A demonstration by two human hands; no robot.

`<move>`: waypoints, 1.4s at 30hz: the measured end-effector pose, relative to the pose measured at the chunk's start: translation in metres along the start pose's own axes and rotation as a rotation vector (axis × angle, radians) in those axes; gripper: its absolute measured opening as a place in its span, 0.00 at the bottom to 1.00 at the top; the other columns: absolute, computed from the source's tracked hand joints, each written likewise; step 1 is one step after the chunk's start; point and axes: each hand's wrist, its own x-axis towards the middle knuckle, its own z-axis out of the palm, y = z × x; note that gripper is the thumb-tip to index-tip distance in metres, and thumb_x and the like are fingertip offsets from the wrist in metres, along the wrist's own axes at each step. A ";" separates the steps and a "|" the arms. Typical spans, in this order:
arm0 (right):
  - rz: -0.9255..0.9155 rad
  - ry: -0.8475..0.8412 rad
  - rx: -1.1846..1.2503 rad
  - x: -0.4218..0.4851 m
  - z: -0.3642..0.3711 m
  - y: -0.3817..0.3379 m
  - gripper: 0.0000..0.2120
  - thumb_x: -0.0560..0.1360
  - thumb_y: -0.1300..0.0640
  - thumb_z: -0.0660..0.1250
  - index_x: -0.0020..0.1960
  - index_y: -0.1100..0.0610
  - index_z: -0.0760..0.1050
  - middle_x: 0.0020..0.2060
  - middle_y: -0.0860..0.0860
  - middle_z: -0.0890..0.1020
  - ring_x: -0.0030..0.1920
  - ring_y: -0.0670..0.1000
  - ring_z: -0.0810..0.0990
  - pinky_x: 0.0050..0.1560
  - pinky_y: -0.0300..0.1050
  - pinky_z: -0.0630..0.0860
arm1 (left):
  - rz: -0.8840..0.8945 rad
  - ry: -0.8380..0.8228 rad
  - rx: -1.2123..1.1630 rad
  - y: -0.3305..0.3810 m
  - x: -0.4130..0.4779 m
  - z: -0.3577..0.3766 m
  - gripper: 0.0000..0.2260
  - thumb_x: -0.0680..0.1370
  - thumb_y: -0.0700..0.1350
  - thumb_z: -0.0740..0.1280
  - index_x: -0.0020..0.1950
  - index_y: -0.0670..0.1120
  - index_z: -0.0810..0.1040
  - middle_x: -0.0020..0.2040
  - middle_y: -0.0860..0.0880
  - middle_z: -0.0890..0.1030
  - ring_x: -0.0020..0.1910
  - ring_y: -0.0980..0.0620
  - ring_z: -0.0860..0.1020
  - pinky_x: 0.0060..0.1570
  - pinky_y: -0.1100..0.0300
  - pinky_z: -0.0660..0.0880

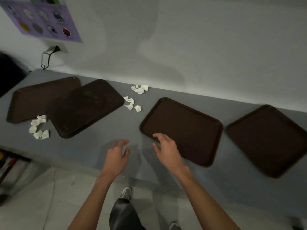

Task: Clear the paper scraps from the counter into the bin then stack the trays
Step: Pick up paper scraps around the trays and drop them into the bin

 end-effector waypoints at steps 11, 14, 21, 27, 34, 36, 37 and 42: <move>0.156 -0.035 -0.247 0.245 0.094 -0.059 0.20 0.78 0.71 0.61 0.67 0.58 0.75 0.63 0.60 0.79 0.60 0.66 0.81 0.61 0.57 0.79 | 0.179 -0.206 0.108 -0.075 0.174 -0.069 0.14 0.80 0.43 0.66 0.66 0.48 0.78 0.62 0.46 0.81 0.61 0.44 0.81 0.62 0.52 0.77; 0.166 -0.108 -0.334 0.262 0.114 -0.055 0.19 0.81 0.66 0.62 0.71 0.59 0.75 0.67 0.60 0.78 0.67 0.63 0.78 0.70 0.55 0.75 | 0.238 -0.208 0.141 -0.078 0.208 -0.079 0.14 0.80 0.42 0.67 0.66 0.46 0.78 0.61 0.44 0.81 0.60 0.43 0.80 0.61 0.51 0.77; 0.242 -0.134 -0.284 0.223 0.153 -0.070 0.18 0.81 0.68 0.59 0.68 0.62 0.76 0.63 0.60 0.80 0.67 0.60 0.76 0.70 0.49 0.72 | 0.372 -0.250 0.228 -0.058 0.299 -0.068 0.16 0.78 0.40 0.66 0.66 0.45 0.76 0.59 0.42 0.79 0.57 0.38 0.78 0.56 0.47 0.78; 0.258 -0.139 -0.276 0.189 0.170 -0.074 0.23 0.79 0.70 0.57 0.73 0.66 0.71 0.67 0.63 0.76 0.71 0.62 0.71 0.75 0.50 0.68 | 0.354 -0.462 0.418 -0.040 0.356 -0.022 0.25 0.81 0.45 0.66 0.78 0.47 0.64 0.72 0.37 0.66 0.71 0.32 0.67 0.71 0.41 0.68; 0.392 0.136 -0.037 0.158 0.156 -0.071 0.08 0.76 0.66 0.66 0.50 0.58 0.83 0.48 0.58 0.84 0.48 0.61 0.82 0.49 0.50 0.77 | 0.462 -0.400 0.451 -0.045 0.332 0.002 0.17 0.81 0.37 0.61 0.70 0.44 0.74 0.67 0.44 0.77 0.68 0.45 0.74 0.66 0.59 0.68; 0.438 0.249 0.076 0.147 0.144 -0.069 0.07 0.78 0.61 0.67 0.49 0.55 0.84 0.47 0.55 0.84 0.48 0.57 0.82 0.51 0.48 0.77 | 0.418 -0.386 0.414 -0.048 0.323 0.002 0.17 0.77 0.33 0.64 0.65 0.44 0.76 0.62 0.44 0.80 0.63 0.44 0.78 0.64 0.56 0.72; 0.462 0.301 0.131 0.142 0.137 -0.069 0.07 0.79 0.60 0.69 0.51 0.54 0.85 0.48 0.53 0.85 0.49 0.54 0.82 0.53 0.47 0.77 | 0.428 -0.389 0.439 -0.051 0.320 0.003 0.18 0.75 0.32 0.66 0.63 0.44 0.77 0.62 0.43 0.80 0.62 0.43 0.78 0.63 0.54 0.73; 0.514 0.481 0.290 0.108 0.097 -0.062 0.07 0.79 0.57 0.74 0.56 0.50 0.87 0.49 0.44 0.88 0.48 0.39 0.84 0.53 0.29 0.77 | 0.415 -0.339 0.343 -0.042 0.300 0.000 0.10 0.74 0.35 0.69 0.52 0.46 0.83 0.51 0.41 0.85 0.52 0.39 0.84 0.49 0.51 0.79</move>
